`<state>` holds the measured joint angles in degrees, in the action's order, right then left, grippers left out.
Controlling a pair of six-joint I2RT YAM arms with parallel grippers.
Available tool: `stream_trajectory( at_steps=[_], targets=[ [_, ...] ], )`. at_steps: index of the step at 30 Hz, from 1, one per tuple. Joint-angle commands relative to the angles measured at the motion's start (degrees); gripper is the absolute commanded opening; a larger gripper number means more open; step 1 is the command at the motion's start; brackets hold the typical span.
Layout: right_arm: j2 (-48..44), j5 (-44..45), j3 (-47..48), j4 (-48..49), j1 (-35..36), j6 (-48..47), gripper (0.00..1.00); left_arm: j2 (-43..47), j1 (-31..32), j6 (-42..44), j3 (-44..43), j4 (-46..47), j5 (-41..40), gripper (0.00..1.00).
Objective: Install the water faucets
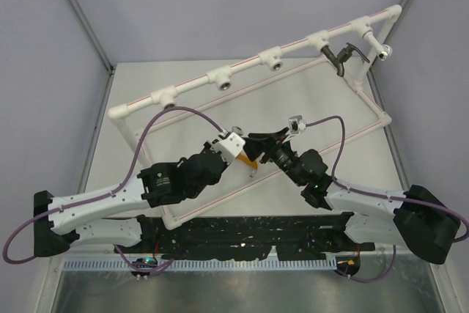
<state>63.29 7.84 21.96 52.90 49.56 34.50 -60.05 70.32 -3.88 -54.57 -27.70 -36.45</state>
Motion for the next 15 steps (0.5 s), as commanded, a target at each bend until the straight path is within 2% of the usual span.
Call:
stream_trajectory(
  at_steps=[1, 8, 15],
  targets=[
    [4.5, -3.7, 0.9, 9.2, 1.6, 5.0, 0.68, -1.2, -0.2, -1.8, -3.9, -0.9, 1.7, 0.00],
    [5.4, -2.6, 1.4, 10.3, 3.0, 4.6, 0.68, -3.5, -0.5, -2.3, -5.6, -1.3, 1.8, 0.00],
    [6.4, 0.9, 2.3, 8.0, 3.2, 5.0, 0.65, -3.0, -0.5, -2.2, -4.9, 1.8, 5.7, 0.00]
  ],
)
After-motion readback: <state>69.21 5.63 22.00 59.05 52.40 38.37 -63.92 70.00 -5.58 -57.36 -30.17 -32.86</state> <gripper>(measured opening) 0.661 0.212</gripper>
